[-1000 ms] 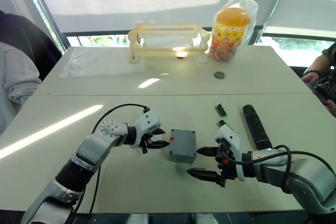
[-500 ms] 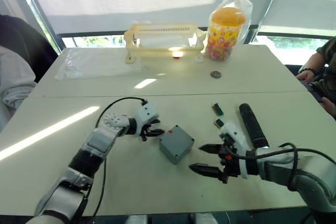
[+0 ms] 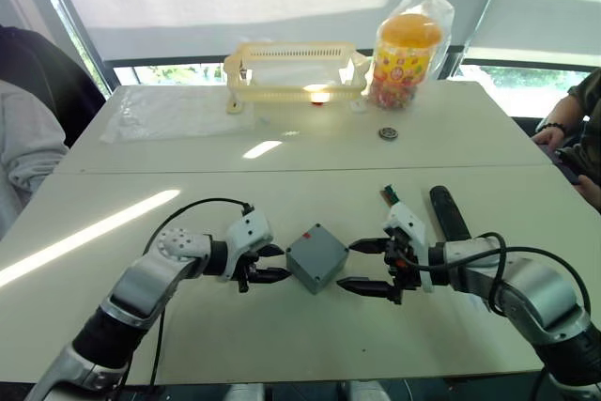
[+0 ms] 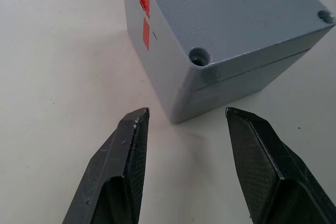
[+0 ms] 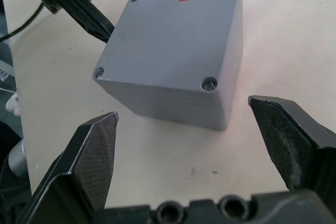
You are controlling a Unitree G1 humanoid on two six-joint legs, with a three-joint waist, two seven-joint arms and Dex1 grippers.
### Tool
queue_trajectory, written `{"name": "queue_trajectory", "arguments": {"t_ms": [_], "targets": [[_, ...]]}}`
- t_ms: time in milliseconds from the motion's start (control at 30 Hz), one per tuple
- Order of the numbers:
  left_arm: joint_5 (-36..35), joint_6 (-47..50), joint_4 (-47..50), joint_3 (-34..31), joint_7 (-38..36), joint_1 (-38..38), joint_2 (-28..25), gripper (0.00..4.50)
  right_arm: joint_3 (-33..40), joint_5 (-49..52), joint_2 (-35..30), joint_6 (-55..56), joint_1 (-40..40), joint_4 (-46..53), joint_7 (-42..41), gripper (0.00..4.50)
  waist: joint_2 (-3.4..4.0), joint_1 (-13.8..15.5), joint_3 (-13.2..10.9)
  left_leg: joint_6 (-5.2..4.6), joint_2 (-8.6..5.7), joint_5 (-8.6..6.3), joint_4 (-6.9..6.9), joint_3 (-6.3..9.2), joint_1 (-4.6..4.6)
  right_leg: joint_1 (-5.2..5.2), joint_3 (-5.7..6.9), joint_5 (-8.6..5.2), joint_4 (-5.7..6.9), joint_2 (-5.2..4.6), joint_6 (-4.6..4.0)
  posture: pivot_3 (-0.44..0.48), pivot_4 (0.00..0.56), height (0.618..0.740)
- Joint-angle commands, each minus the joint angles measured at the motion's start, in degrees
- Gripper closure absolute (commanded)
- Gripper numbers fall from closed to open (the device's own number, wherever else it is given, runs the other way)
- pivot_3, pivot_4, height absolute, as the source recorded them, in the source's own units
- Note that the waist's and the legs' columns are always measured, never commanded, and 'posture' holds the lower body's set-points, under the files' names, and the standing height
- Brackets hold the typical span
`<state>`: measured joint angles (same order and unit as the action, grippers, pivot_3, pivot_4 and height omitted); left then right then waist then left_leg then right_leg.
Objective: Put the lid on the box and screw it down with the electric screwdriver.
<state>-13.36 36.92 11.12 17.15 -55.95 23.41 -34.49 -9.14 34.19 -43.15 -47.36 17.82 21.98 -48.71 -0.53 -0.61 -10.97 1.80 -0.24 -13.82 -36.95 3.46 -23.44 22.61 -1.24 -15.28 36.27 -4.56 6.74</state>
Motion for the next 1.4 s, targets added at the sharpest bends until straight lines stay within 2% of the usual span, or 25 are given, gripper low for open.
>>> {"name": "queue_trajectory", "arguments": {"t_ms": [33, 533, 667, 833, 967, 1067, 1167, 1233, 1300, 1400], "targets": [[2.3, -4.2, -4.5, 1.3, 0.6, 2.8, 1.8, 2.15, 0.6, 2.4, 1.2, -0.7, 0.1, 0.9, -1.8, 0.14, 0.00, 0.2, 0.0, 0.00, -0.01, 0.00, 0.00, 0.00, 0.00, -0.01, 0.00, 0.00, 0.01, 0.00, 0.00, 0.000, 0.150, 0.740], [4.7, -7.6, -8.6, 2.4, -0.8, 6.0, 4.6, 2.15, 4.0, 3.1, 3.0, -5.1, -5.8, 7.6, 3.1, 0.14, 0.01, 0.1, 0.0, 0.00, -0.03, 0.00, -0.05, 0.02, 0.02, -0.07, 0.00, 0.00, 0.01, -0.03, 0.00, 0.000, 0.150, 0.740], [4.4, -7.3, -8.2, 0.5, -0.7, 6.0, 3.8, 2.15, 9.5, 5.2, 2.7, -6.2, -6.5, 8.5, 4.6, 0.14, 0.01, 0.1, 0.0, 0.00, -0.03, 0.00, -0.05, 0.02, 0.01, -0.06, 0.00, 0.00, 0.01, -0.03, 0.00, 0.000, 0.150, 0.740], [2.4, -7.7, -6.0, -4.9, 1.1, 6.0, 2.5, 2.15, 21.3, 8.0, 3.1, -3.1, -9.0, 9.9, 7.5, 0.14, 0.01, 0.1, 0.0, 0.00, -0.02, 0.00, -0.04, 0.04, 0.00, -0.05, 0.01, 0.01, 0.01, -0.03, 0.01, 0.000, 0.150, 0.740], [-3.3, -4.9, -1.8, -10.8, 0.4, 7.6, 2.1, 2.15, 29.2, 11.5, 3.3, -4.3, -4.9, 4.1, 10.3, 0.14, 0.00, 0.0, 0.0, 0.00, -0.01, 0.00, -0.03, 0.03, 0.01, -0.05, 0.01, 0.01, 0.02, -0.03, 0.01, 0.000, 0.150, 0.740], [-5.5, -1.8, -0.1, -11.3, 0.1, 9.7, 1.7, 2.15, 27.5, 5.6, 4.5, 0.5, 0.4, -3.3, 14.0, 0.14, 0.02, -0.1, 0.0, 0.00, 0.00, 0.00, -0.05, -0.01, 0.04, -0.05, -0.01, 0.01, 0.03, -0.03, 0.01, 0.000, 0.150, 0.740], [-5.8, -1.3, 1.2, -9.6, -0.7, 11.4, 1.3, 2.15, 20.0, -5.0, 5.6, 10.0, 4.3, -12.9, 15.3, 0.14, 0.03, -0.2, 0.0, 0.00, -0.02, 0.00, -0.02, -0.01, 0.05, -0.06, 0.00, 0.01, 0.03, -0.01, 0.02, 0.000, 0.150, 0.740], [-6.1, -0.7, 2.0, -9.7, 1.2, 13.2, 3.0, 2.15, 15.6, -11.6, 7.5, 17.4, 6.6, -20.6, 16.3, 0.67, 0.03, -0.2, 0.0, 0.00, -0.02, 0.00, 0.00, -0.05, 0.04, -0.02, -0.02, 0.01, 0.03, 0.00, 0.02, 0.000, 0.150, 0.740], [-5.4, -1.3, 3.1, -8.8, 2.2, 14.0, 3.7, 2.15, 13.9, -14.6, 9.0, 21.8, 7.5, -25.5, 16.1, 1.43, 0.04, -0.1, 0.0, 0.01, -0.02, 0.00, 0.00, -0.07, 0.02, 0.02, -0.03, 0.02, 0.05, 0.00, 0.03, 0.000, 0.150, 0.740], [-7.4, 0.7, 5.5, -9.0, 2.4, 14.1, 4.2, 2.15, 13.8, -16.1, 10.3, 25.1, 7.7, -28.3, 15.8, 1.43, 0.06, -0.1, 0.0, 0.01, -0.03, 0.01, -0.01, -0.07, -0.03, 0.07, -0.06, 0.06, 0.12, -0.02, 0.10, 0.000, 0.150, 0.740]]}}
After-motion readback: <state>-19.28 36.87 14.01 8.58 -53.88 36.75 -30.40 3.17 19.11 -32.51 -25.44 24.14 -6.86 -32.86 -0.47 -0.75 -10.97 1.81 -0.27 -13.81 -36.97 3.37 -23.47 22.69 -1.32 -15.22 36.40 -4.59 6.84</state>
